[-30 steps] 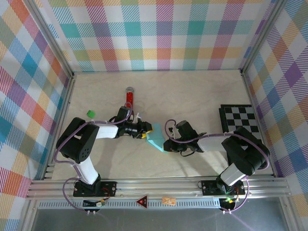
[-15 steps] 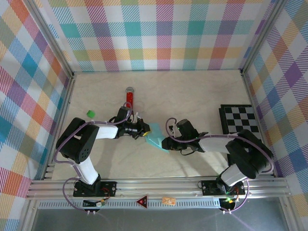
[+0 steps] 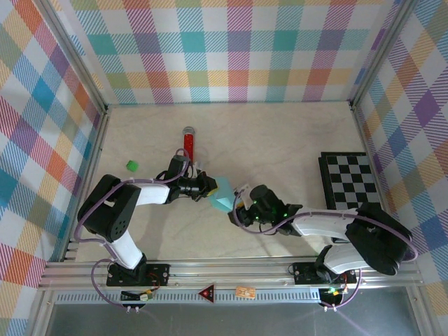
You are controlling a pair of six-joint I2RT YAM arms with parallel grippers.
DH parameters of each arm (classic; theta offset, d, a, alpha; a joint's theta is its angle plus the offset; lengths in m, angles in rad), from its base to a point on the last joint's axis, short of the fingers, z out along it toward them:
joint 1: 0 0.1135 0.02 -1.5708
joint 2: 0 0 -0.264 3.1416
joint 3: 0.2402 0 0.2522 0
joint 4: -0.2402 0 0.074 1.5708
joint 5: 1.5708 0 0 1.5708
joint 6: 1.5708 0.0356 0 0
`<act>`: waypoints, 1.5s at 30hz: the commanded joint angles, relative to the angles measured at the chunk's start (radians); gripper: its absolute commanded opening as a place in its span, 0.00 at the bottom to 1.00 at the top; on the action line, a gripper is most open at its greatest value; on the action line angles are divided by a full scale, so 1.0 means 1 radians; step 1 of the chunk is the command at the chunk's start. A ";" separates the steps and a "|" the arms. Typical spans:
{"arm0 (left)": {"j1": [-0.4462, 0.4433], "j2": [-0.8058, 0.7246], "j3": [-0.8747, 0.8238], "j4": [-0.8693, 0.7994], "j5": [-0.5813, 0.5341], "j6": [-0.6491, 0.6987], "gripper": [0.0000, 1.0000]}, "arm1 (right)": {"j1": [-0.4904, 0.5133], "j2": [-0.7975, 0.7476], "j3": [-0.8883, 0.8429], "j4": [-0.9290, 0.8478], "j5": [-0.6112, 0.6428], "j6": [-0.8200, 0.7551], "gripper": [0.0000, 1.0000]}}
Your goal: Fold a paper plane with a square sheet of paper (pick it up from the middle)
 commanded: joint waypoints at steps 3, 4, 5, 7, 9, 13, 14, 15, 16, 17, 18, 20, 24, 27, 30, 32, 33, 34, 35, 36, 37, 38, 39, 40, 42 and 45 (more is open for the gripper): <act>-0.006 -0.022 0.033 -0.052 0.028 0.029 0.12 | 0.051 0.083 -0.006 0.146 0.263 -0.292 0.48; -0.005 -0.022 0.037 -0.055 0.034 0.032 0.12 | 0.056 0.102 -0.001 0.158 0.271 -0.326 0.48; -0.005 -0.022 0.042 -0.057 0.040 0.035 0.13 | 0.062 0.119 0.001 0.175 0.284 -0.359 0.48; -0.005 -0.024 0.051 -0.073 0.043 0.044 0.13 | 0.085 0.147 0.009 0.200 0.283 -0.419 0.48; -0.005 -0.027 0.058 -0.082 0.045 0.052 0.14 | 0.099 0.174 0.011 0.226 0.326 -0.444 0.48; -0.006 -0.026 0.064 -0.089 0.053 0.055 0.14 | 0.117 0.210 0.007 0.270 0.402 -0.469 0.44; -0.005 -0.028 0.063 -0.089 0.054 0.057 0.14 | 0.117 0.215 0.004 0.277 0.416 -0.464 0.42; -0.005 -0.028 0.064 -0.091 0.052 0.059 0.14 | 0.119 0.219 -0.001 0.288 0.426 -0.459 0.40; -0.006 -0.029 0.065 -0.097 0.049 0.062 0.14 | 0.118 0.222 -0.005 0.295 0.430 -0.457 0.38; -0.004 -0.026 0.068 -0.103 0.048 0.065 0.14 | 0.119 0.222 -0.006 0.296 0.431 -0.449 0.37; -0.006 -0.025 0.070 -0.104 0.049 0.067 0.14 | 0.118 0.223 -0.007 0.288 0.424 -0.441 0.36; -0.005 -0.020 0.072 -0.103 0.049 0.066 0.14 | 0.118 0.219 -0.007 0.271 0.413 -0.420 0.34; -0.005 -0.021 0.079 -0.109 0.045 0.067 0.13 | 0.119 0.208 -0.024 0.243 0.403 -0.372 0.31; -0.005 -0.023 0.081 -0.118 0.036 0.072 0.13 | 0.119 0.206 -0.047 0.263 0.406 -0.358 0.29; -0.005 -0.018 0.082 -0.115 0.044 0.070 0.13 | 0.119 0.202 -0.055 0.270 0.406 -0.353 0.29; -0.006 -0.019 0.081 -0.116 0.045 0.071 0.13 | 0.119 0.200 -0.061 0.280 0.415 -0.350 0.29; -0.006 -0.022 0.080 -0.117 0.042 0.072 0.13 | 0.118 0.199 -0.062 0.287 0.415 -0.349 0.28; -0.006 -0.022 0.081 -0.118 0.042 0.071 0.13 | 0.118 0.201 -0.063 0.297 0.412 -0.349 0.28; -0.006 -0.022 0.080 -0.119 0.042 0.072 0.13 | 0.119 0.203 -0.061 0.304 0.411 -0.345 0.28; -0.006 -0.020 0.080 -0.120 0.043 0.071 0.13 | 0.118 0.208 -0.059 0.311 0.405 -0.340 0.28; -0.006 -0.019 0.080 -0.118 0.043 0.072 0.13 | 0.118 0.212 -0.054 0.320 0.400 -0.338 0.29; -0.006 -0.020 0.081 -0.120 0.043 0.071 0.13 | 0.119 0.215 -0.050 0.324 0.396 -0.334 0.29; -0.006 -0.018 0.080 -0.120 0.045 0.072 0.13 | 0.118 0.220 -0.046 0.325 0.394 -0.333 0.29; -0.008 -0.018 0.081 -0.121 0.048 0.071 0.13 | 0.118 0.225 -0.043 0.356 0.397 -0.334 0.29; -0.008 -0.022 0.078 -0.127 0.046 0.074 0.13 | 0.118 0.233 -0.035 0.365 0.405 -0.339 0.29; -0.008 -0.023 0.079 -0.138 0.046 0.080 0.12 | 0.119 0.248 -0.031 0.384 0.413 -0.347 0.30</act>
